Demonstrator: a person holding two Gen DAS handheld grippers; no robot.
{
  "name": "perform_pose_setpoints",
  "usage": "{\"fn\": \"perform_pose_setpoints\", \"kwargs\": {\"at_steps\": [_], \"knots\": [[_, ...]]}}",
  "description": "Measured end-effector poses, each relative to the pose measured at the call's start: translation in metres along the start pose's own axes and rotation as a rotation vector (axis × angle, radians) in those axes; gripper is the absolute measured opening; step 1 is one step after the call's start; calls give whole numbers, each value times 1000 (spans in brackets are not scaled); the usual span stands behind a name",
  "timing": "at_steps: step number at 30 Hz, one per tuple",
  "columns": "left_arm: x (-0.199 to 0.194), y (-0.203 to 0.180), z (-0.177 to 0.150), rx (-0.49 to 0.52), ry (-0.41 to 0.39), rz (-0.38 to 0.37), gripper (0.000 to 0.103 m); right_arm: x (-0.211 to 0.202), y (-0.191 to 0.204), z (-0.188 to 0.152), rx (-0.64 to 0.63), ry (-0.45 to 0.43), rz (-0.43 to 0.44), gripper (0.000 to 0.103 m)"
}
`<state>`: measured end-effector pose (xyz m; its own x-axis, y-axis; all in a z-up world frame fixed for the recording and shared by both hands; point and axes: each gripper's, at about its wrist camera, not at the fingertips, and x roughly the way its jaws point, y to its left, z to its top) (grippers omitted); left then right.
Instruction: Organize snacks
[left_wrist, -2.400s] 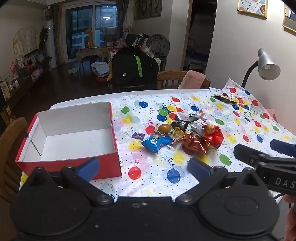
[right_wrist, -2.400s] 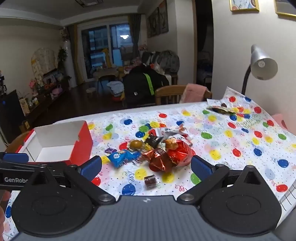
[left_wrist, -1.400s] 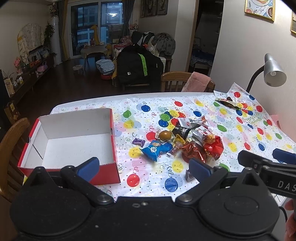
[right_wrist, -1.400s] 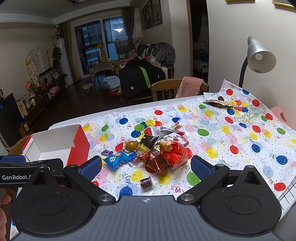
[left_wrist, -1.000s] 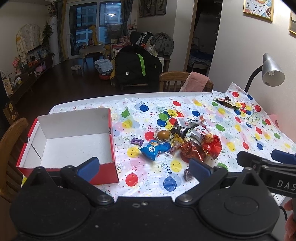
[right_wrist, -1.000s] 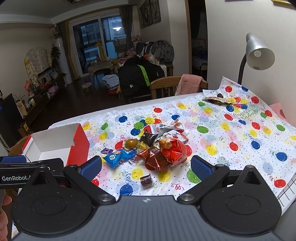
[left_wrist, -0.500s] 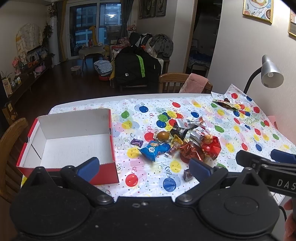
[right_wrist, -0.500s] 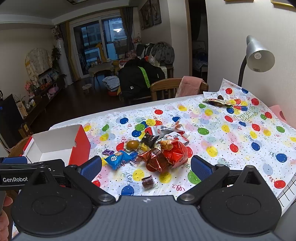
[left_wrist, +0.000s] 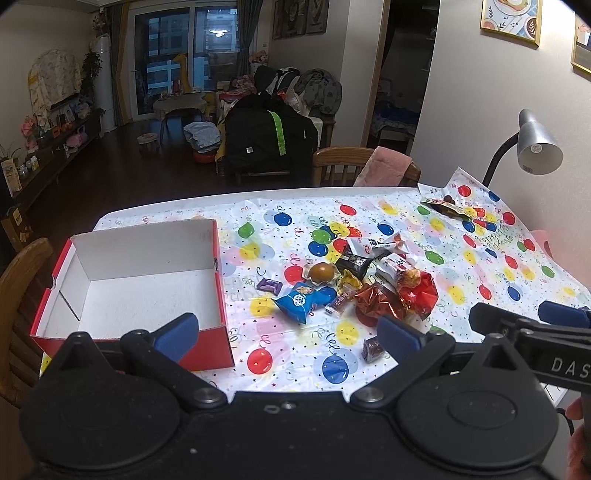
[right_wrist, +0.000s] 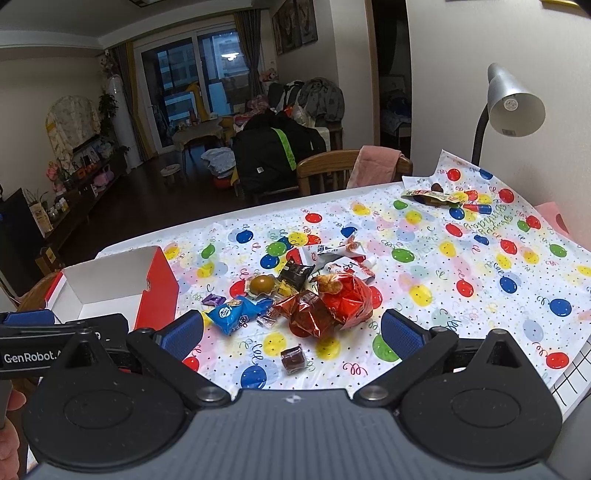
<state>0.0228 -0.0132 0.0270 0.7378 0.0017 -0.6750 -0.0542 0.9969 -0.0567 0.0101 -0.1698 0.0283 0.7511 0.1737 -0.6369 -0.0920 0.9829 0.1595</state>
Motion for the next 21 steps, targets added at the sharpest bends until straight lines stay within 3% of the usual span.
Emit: {"fn": "perform_pose_setpoints", "kwargs": {"at_steps": [13,21], "knots": [[7,-1,0,-8,0,1,103,9,-13,8,10,-5,25,103],[35,-29,10,-18,10,-19,103,37,-44,17,32,35,68,103]]}}
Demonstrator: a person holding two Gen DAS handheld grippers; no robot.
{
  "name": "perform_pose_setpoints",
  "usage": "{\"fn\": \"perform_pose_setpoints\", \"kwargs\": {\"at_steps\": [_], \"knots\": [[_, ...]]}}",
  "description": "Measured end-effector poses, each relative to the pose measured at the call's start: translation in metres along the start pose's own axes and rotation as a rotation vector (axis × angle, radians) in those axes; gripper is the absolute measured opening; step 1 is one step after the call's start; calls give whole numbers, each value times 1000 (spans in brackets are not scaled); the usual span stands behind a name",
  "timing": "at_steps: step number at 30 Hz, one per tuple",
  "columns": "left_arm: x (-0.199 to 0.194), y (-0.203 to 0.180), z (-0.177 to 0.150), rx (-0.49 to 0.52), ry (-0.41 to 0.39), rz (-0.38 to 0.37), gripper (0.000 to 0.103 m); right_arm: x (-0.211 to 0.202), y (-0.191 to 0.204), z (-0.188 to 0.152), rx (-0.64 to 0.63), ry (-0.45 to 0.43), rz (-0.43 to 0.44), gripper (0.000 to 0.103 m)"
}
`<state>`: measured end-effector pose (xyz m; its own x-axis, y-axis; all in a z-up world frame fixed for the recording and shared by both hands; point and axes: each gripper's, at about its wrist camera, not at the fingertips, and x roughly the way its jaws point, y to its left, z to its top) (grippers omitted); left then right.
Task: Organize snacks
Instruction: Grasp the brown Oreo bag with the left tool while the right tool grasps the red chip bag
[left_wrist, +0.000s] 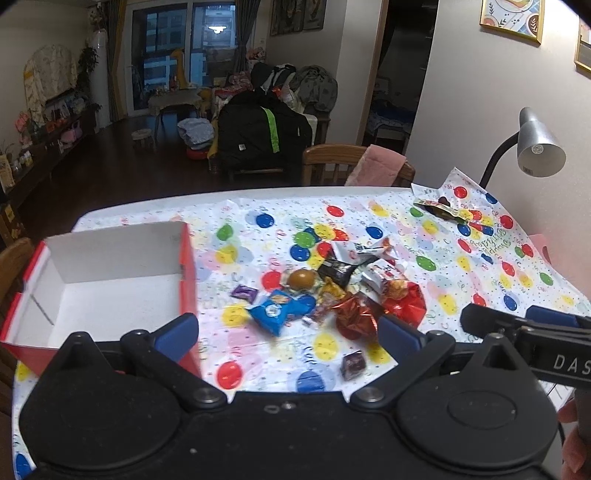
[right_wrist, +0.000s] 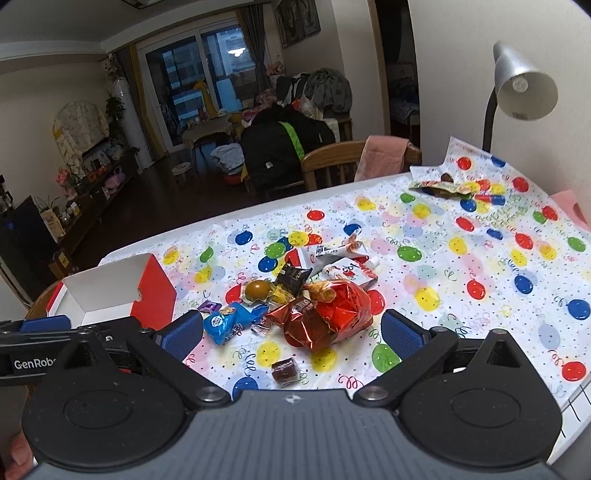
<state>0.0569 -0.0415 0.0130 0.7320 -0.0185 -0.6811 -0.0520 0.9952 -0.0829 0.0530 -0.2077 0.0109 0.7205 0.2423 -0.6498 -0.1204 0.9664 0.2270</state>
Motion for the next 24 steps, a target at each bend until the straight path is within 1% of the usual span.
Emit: {"fn": "perform_pose_setpoints", "kwargs": {"at_steps": [4,7,11,14,18,19,22,24], "knots": [[19,-14,1,-5,16,14,103,18,-19,3,-25,9,-19,103],[36,-20,-1,-6,26,11,103,34,-37,11,-20,41,11,103],[59,-25,-2,-46,47,-5,103,55,-57,20,-63,54,6,103],[74,-30,-1,-82,59,-16,103,72,-70,25,-85,71,46,103],[99,-36,-4,-101,77,-12,103,97,-81,31,-136,90,78,95],[105,-37,-5,-105,85,-12,103,104,-84,33,-147,99,89,95],[125,-42,-8,-120,109,-12,103,126,-90,38,-189,135,124,94],[137,-46,-10,-120,124,-11,103,139,-93,40,-214,172,162,93]]}}
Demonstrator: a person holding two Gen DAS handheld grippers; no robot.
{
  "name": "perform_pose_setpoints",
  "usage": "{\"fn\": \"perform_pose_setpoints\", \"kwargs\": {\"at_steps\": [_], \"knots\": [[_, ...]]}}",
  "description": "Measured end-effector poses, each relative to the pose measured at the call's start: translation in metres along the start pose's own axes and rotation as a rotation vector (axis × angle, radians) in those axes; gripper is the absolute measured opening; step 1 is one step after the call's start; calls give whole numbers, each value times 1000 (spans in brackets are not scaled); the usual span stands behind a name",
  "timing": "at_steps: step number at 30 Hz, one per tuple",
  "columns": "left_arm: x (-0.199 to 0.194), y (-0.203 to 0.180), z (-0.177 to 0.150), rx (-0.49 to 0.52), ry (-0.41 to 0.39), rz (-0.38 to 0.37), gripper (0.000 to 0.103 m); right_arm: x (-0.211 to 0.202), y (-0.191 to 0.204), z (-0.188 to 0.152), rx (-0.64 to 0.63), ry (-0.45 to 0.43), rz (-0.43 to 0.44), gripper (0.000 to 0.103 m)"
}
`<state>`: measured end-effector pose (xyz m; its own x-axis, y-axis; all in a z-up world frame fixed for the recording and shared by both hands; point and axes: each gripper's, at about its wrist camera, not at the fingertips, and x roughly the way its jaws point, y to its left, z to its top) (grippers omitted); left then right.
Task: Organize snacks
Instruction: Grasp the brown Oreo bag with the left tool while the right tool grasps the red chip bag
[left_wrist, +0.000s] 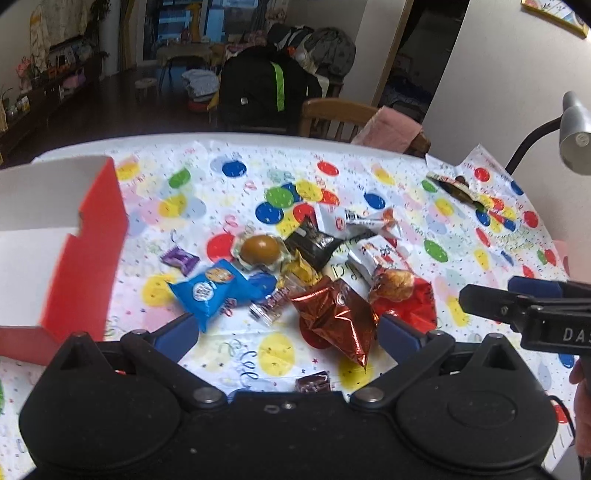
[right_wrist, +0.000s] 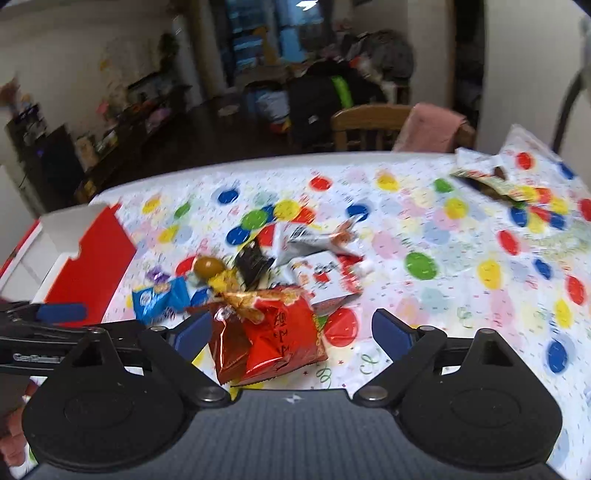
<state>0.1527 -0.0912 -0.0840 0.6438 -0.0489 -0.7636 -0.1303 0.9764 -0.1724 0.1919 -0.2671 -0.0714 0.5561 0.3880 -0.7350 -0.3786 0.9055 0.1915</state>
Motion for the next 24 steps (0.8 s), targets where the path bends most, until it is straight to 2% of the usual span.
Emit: {"fn": "perform_pose_setpoints", "kwargs": {"at_steps": [2,6,10,14,18,21,23,24], "knots": [[14,-4,-1,-3,21,-1,102,13,-2,2,-36,28,22,91],[40,-9,-2,-16,68,-7,99,38,-10,3,-45,98,61,77],[62,-8,-2,-67,111,-50,93,59,-20,5,-13,148,109,73],[78,-5,-3,-122,151,-100,91,73,-30,10,30,172,163,73],[91,-4,-3,-155,181,-119,80,84,-37,11,63,207,200,72],[95,-6,-2,-158,185,-142,73,88,-38,10,74,223,219,57],[95,-8,-1,-156,184,-152,69,87,-39,10,86,220,224,57],[96,-8,-1,-156,187,-154,64,87,-39,10,85,218,225,56]]}}
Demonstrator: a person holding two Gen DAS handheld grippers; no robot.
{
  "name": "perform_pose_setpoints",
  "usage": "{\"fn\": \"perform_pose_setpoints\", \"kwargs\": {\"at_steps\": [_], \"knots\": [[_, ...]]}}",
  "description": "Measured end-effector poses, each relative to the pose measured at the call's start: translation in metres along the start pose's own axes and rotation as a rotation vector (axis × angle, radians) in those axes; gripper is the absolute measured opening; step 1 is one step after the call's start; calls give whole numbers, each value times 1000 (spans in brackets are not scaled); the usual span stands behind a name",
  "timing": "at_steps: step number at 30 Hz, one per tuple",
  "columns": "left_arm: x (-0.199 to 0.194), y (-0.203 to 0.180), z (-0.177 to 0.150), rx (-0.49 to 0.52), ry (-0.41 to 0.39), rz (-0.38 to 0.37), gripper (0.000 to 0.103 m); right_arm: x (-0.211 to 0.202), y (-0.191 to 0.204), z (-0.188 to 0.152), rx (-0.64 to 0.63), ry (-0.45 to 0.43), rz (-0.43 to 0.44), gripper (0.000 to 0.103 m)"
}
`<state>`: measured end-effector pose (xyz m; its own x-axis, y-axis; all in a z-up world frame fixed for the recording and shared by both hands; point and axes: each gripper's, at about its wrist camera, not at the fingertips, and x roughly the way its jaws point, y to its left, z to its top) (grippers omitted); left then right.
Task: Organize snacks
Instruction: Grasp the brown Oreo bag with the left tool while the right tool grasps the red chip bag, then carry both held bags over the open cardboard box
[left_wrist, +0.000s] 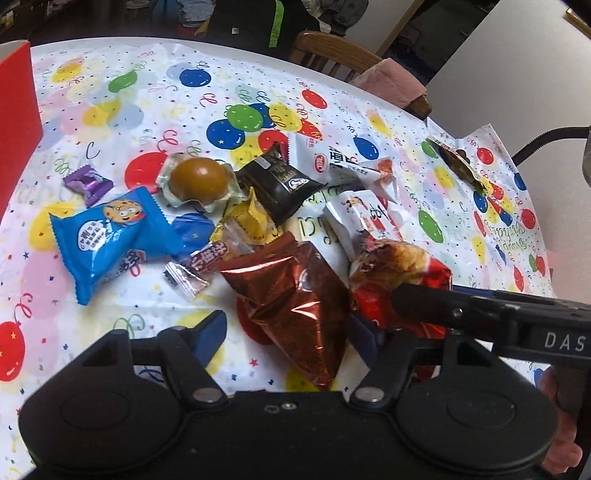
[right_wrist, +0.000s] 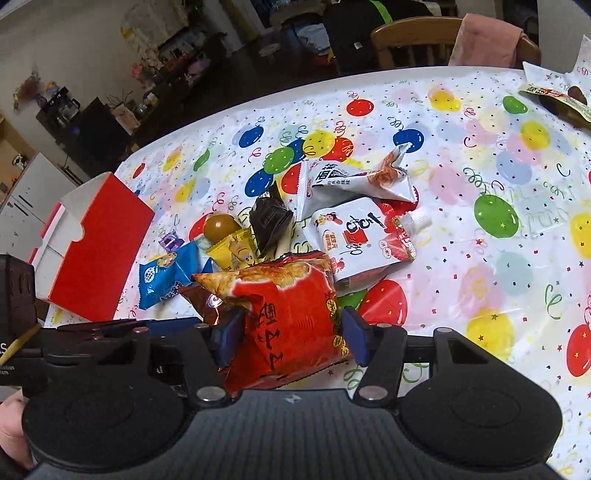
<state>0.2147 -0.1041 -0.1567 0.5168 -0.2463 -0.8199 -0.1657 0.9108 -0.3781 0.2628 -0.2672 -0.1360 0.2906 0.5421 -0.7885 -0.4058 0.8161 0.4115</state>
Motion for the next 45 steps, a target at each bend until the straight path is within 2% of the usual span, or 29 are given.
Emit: {"fn": "perform_pose_setpoints", "kwargs": {"at_steps": [1,3,8,9,13,19,27,36,45], "knots": [[1,0,0,-3,6,-4,57,0,0,0,0,0,1,56],[2,2,1,-16,10,-18,51,-1,-1,-1,8,0,1,54],[-2,3,3,0,1,-3,41,-6,2,-5,10,-13,-8,51],[-2,4,3,1,5,1,33,-7,3,-5,7,-19,-11,50],[-9,3,3,14,-4,14,30,-14,7,-9,6,-39,-33,48],[-36,6,4,27,-26,11,29,-32,23,-13,14,-68,-61,47],[-88,20,6,56,-42,20,29,-56,68,-14,25,-118,-81,47],[-153,57,13,83,-75,56,29,-68,147,-11,-12,-176,-67,47],[-208,109,26,73,-129,68,29,-48,233,-1,-89,-200,-34,47]]}}
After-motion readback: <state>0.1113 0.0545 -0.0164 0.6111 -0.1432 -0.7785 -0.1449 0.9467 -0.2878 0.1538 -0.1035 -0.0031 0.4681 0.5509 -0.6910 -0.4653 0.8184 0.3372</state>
